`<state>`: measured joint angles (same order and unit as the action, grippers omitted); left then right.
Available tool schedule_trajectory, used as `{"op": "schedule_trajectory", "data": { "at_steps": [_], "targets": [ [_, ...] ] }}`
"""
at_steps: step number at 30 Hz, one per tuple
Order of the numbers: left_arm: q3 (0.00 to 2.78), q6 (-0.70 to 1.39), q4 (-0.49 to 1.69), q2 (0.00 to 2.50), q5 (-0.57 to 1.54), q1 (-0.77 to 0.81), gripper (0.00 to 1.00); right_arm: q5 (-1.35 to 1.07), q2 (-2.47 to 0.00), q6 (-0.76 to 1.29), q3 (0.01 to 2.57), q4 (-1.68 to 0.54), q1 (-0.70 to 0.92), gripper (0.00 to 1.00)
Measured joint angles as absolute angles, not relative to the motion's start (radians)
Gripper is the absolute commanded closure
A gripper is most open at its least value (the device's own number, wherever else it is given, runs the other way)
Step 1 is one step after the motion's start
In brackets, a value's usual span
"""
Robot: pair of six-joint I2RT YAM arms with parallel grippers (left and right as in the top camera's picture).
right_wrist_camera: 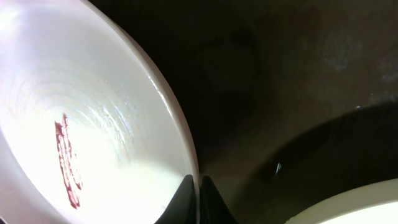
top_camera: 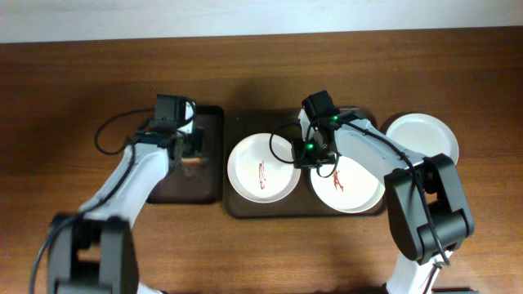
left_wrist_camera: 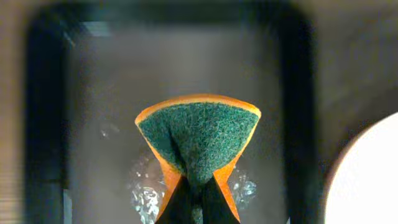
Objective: Clean dirty plates on tray and stack at the side
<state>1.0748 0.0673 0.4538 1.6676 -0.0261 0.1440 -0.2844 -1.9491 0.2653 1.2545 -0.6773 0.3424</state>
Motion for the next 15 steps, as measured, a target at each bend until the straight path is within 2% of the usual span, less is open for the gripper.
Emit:
{"op": "schedule_trajectory", "data": {
  "at_steps": [4, 10, 15],
  "targets": [
    [1.076, 0.067, 0.443, 1.537, -0.026, 0.144, 1.0, -0.276, -1.949, 0.266, 1.254, -0.677, 0.342, 0.96],
    [1.076, 0.067, 0.411, 1.495, -0.026, 0.144, 1.0, -0.273, -1.949, 0.266, 1.254, -0.677, 0.342, 0.96],
    [1.075, 0.067, 0.294, 1.481, -0.026, 0.144, 1.0, -0.269, -1.949, 0.266, 1.254, -0.677, 0.342, 0.96]
  ]
}}
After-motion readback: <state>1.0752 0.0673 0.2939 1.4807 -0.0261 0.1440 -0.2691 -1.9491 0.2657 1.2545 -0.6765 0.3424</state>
